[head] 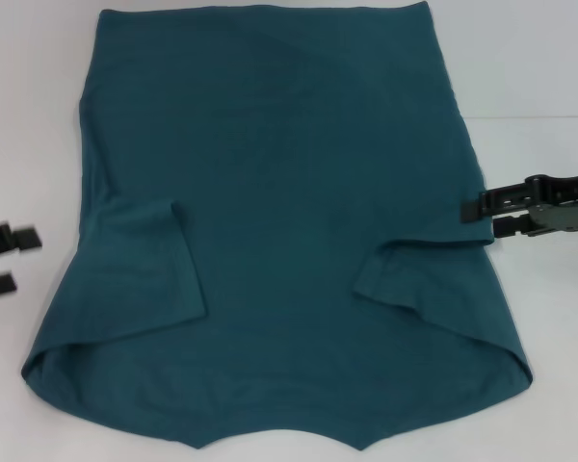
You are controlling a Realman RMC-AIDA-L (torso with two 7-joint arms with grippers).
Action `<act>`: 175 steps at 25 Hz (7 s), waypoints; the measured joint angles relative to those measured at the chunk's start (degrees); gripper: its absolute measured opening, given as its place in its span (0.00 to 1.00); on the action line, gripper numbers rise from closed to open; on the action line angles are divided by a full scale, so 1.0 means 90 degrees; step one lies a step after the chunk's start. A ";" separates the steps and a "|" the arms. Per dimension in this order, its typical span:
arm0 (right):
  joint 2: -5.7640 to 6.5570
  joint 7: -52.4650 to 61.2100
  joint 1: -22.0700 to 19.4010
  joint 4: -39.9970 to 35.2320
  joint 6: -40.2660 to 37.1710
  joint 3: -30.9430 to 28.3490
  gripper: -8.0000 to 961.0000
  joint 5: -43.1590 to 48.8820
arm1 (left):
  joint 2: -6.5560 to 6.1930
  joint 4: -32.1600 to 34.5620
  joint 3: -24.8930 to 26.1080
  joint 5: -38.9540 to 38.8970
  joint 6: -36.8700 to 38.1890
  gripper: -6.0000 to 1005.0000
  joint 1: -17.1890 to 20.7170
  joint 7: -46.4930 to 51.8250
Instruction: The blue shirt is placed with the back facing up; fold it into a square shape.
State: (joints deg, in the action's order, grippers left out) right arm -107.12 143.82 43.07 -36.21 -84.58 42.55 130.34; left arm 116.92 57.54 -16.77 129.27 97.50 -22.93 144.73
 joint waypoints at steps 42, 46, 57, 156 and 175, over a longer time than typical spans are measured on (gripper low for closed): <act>0.0037 -0.0204 -0.0189 -0.0010 -0.0056 -0.0197 0.83 -0.0010 | 0.0193 -0.1104 0.0106 0.0832 -0.0893 0.93 0.0357 0.0443; 0.0038 -0.0208 -0.0187 -0.0010 -0.0054 -0.0196 0.83 -0.0010 | 0.0187 -0.1261 0.0087 0.0832 -0.0977 0.93 0.0322 0.0409; 0.0038 -0.0272 -0.0227 -0.0003 -0.0068 -0.0231 0.83 -0.0010 | 0.0188 -0.1584 0.0017 0.0816 -0.1042 0.93 -0.0017 0.0282; 0.0079 -0.0434 -0.0441 -0.0009 -0.0222 -0.0461 0.80 -0.0010 | 0.0167 -0.1399 -0.0463 0.0969 -0.1122 0.03 -0.0179 0.0244; 0.0087 -0.0440 -0.0451 -0.0009 -0.0222 -0.0559 0.80 -0.0010 | 0.0191 -0.1139 -0.0745 0.1276 -0.1249 0.55 -0.0242 0.0299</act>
State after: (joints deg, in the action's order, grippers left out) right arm -106.34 139.86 39.01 -36.29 -86.57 37.52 130.25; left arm 118.64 47.28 -23.47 140.76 86.26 -25.10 147.42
